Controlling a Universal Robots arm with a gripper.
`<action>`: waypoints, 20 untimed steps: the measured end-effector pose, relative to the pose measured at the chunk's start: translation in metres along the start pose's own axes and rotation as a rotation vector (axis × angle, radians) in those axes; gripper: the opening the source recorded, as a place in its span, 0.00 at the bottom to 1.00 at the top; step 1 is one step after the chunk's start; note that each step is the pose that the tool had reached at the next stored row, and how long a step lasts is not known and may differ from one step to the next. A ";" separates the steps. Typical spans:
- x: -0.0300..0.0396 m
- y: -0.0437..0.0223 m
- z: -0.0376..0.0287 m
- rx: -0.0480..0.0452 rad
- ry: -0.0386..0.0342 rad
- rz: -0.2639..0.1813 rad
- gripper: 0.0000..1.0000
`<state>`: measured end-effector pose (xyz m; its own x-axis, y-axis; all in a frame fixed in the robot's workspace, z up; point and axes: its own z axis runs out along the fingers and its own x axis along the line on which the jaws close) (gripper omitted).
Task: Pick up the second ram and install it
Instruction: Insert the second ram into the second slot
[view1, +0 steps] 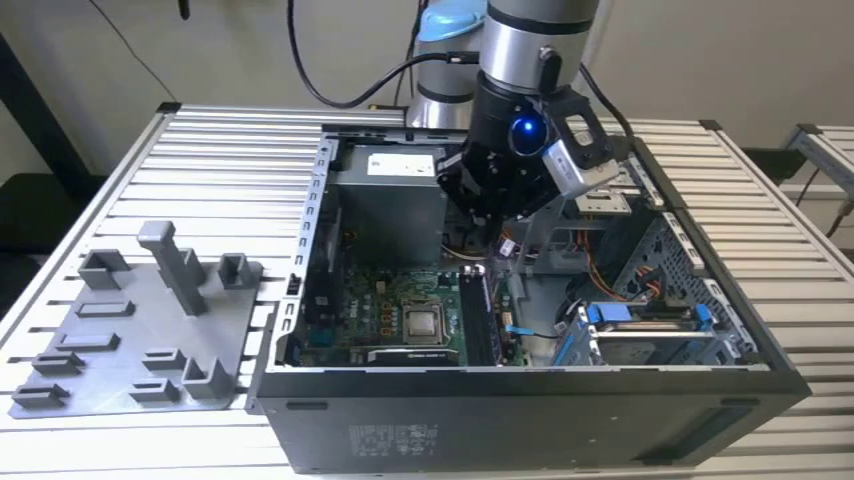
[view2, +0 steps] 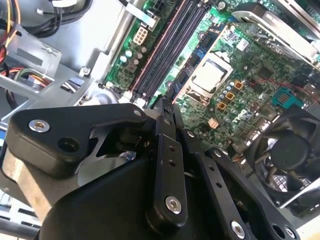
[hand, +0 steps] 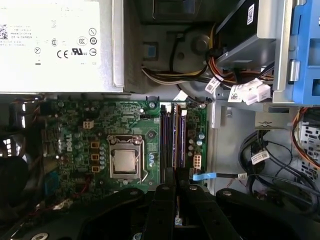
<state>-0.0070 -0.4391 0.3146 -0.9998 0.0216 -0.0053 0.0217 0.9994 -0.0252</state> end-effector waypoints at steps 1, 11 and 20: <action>0.0001 0.0000 0.0017 0.0000 0.0005 0.000 0.13; 0.0010 0.0005 0.0193 0.0005 0.0028 0.004 0.13; 0.0020 0.0005 0.0336 0.0006 0.0057 0.004 0.13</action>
<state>-0.0089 -0.4394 0.2810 -0.9997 0.0261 0.0002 0.0261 0.9993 -0.0258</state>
